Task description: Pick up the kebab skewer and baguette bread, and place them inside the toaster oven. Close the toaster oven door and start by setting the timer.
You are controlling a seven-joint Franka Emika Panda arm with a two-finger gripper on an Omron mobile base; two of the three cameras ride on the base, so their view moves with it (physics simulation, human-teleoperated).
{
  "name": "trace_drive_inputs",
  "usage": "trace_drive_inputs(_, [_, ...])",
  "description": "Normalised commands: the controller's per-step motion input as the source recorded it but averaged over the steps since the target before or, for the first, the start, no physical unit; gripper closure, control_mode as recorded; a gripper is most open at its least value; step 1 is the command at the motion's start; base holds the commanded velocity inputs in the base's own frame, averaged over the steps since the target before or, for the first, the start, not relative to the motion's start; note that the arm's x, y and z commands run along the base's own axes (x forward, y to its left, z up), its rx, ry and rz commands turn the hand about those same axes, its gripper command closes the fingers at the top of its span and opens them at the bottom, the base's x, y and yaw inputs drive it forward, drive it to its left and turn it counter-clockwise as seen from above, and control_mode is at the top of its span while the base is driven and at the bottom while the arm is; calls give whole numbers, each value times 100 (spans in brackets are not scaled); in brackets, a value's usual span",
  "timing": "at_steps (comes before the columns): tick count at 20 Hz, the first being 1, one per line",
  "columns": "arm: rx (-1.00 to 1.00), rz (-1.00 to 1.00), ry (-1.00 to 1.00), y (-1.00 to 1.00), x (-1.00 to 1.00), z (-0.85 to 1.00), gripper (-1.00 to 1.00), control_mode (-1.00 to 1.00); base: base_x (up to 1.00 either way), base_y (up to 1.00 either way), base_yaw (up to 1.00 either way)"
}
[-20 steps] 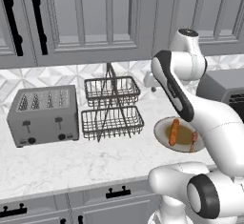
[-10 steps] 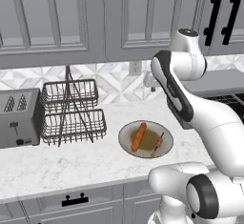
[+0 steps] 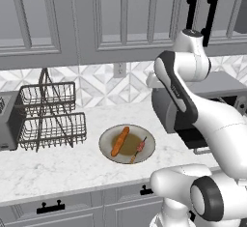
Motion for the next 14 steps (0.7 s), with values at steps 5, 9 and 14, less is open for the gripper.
trace_drive_inputs(5, [0, 0, 0, 0, 0, 0, -100, 100, 0, 0, 0])
trace_drive_inputs(9, [0, 0, 0, 0, 0, 0, -100, 100, 0, 0, 0])
trace_drive_inputs(14, [0, 0, 0, 0, 0, 0, -100, -100, 0, 0, 0])
